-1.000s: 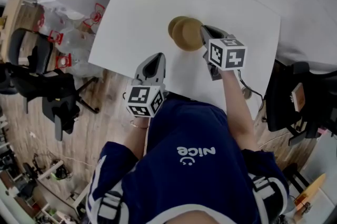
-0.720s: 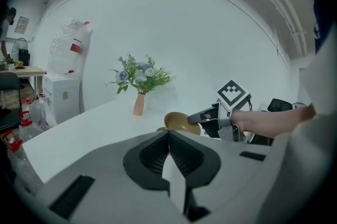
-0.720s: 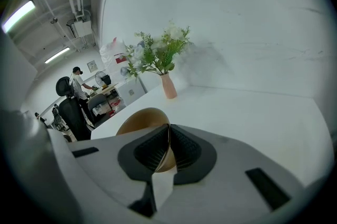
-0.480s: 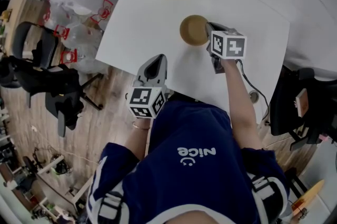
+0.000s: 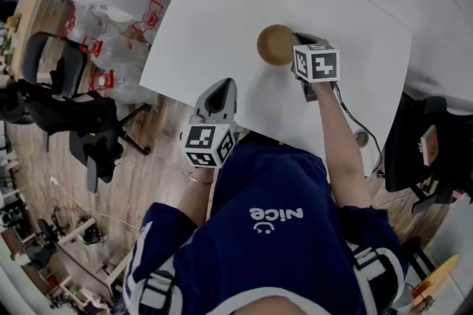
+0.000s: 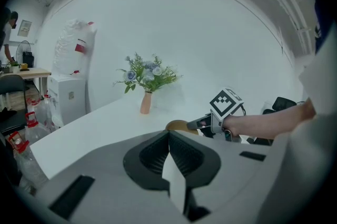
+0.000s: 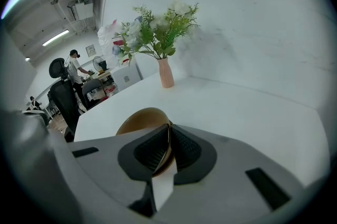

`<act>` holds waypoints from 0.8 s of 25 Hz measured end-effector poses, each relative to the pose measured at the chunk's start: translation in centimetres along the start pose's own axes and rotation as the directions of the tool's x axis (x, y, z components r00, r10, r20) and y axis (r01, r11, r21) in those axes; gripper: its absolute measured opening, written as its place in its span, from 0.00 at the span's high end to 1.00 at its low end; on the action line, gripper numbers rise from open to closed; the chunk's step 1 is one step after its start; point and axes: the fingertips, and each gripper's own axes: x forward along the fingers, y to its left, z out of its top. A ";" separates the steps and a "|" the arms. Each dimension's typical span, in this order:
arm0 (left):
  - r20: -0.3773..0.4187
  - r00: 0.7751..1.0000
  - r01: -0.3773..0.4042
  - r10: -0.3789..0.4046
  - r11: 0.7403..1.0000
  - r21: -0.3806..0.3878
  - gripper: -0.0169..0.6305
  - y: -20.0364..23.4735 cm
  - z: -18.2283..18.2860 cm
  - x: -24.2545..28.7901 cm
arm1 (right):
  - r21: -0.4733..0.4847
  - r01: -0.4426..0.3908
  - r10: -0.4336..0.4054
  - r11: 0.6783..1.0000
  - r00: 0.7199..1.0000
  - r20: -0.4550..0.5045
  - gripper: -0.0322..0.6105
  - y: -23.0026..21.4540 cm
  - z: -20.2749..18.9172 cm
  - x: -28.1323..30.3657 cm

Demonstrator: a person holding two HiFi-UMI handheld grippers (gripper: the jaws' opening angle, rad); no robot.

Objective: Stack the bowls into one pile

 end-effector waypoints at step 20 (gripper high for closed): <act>-0.008 1.000 -0.009 0.009 1.000 0.003 0.95 0.4 -0.1 0.9 | -0.204 0.047 -0.054 0.978 0.998 -0.027 0.75 0.5 -1.1 1.4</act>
